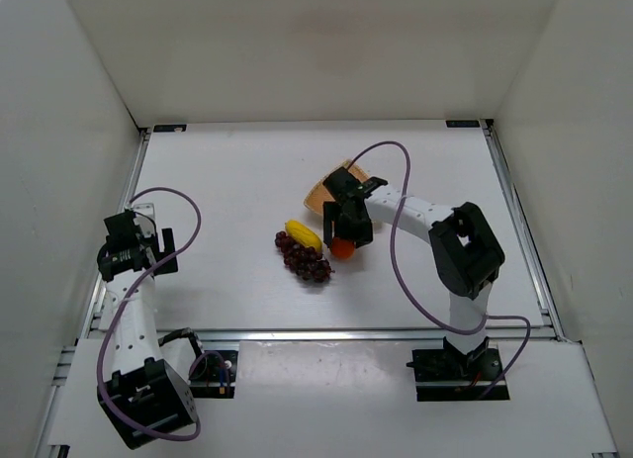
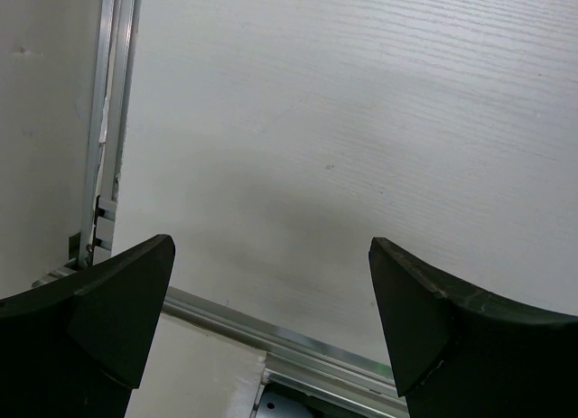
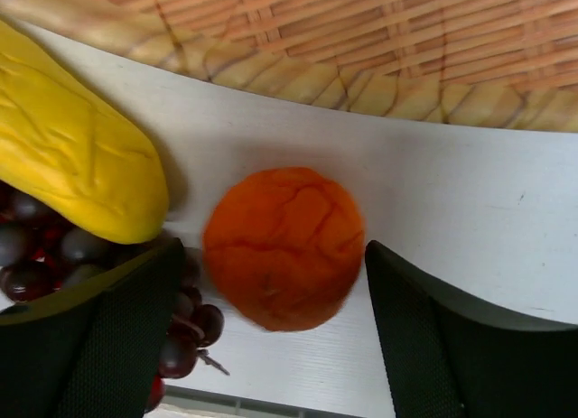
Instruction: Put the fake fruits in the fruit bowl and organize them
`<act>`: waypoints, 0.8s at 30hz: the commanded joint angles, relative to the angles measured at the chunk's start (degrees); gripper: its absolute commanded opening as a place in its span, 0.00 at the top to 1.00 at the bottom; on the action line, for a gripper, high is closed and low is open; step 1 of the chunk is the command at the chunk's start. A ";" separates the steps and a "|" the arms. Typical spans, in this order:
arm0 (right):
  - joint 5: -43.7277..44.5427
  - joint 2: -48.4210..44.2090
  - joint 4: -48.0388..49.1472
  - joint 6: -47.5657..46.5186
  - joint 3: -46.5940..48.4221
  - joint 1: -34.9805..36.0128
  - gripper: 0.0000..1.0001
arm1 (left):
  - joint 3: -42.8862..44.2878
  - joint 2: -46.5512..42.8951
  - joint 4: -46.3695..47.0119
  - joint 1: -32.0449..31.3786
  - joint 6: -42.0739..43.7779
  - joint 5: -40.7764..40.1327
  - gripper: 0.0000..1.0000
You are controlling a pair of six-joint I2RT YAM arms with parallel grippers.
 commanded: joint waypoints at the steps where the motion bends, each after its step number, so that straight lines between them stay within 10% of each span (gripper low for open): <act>1: -1.93 -0.52 -2.20 2.29 0.71 0.12 0.26 | -0.05 -1.16 0.55 -0.27 -0.46 -0.08 0.00; 6: 2.01 -8.25 -0.18 3.69 -3.43 0.64 0.69 | 1.00 -0.64 -0.59 -1.75 0.85 2.38 0.00; 12: 6.94 -15.03 0.35 1.77 -0.46 -0.93 0.71 | 6.52 3.14 -2.52 -6.05 1.38 3.17 0.00; 18: 6.76 -0.82 0.88 -3.07 15.00 -9.19 0.69 | 8.30 7.44 -2.53 -11.42 0.15 0.44 0.00; 24: 4.83 11.58 0.88 -4.30 26.17 -10.34 0.43 | 12.68 10.25 -3.58 -18.62 0.68 1.06 0.00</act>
